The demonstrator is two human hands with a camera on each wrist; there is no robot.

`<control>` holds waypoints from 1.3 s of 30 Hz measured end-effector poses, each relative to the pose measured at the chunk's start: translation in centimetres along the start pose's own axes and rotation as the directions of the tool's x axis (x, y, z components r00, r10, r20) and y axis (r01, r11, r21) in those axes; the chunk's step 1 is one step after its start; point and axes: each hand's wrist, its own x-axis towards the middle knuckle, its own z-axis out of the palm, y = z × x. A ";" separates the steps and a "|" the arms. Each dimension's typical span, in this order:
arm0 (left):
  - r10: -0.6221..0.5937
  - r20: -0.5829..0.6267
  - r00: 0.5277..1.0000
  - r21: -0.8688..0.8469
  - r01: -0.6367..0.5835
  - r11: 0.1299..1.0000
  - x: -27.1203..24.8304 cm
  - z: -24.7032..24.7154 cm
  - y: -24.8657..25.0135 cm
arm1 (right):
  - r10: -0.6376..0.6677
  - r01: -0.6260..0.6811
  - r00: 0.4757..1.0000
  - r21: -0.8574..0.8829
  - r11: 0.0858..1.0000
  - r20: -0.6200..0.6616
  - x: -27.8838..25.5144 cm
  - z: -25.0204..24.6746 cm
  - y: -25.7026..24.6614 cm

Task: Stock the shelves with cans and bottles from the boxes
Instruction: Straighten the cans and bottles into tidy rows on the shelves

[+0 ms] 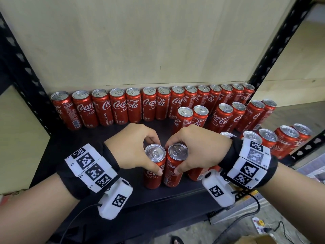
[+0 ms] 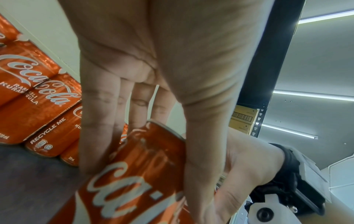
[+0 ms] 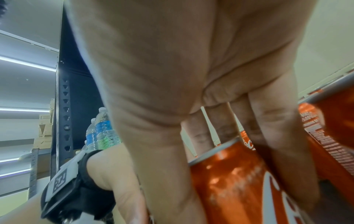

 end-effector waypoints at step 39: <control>-0.321 -0.668 0.672 0.189 0.569 0.800 -0.6 -13.9 -9.6 | -0.145 0.132 0.965 -0.073 0.989 -0.219 18.6 -8.2 -7.8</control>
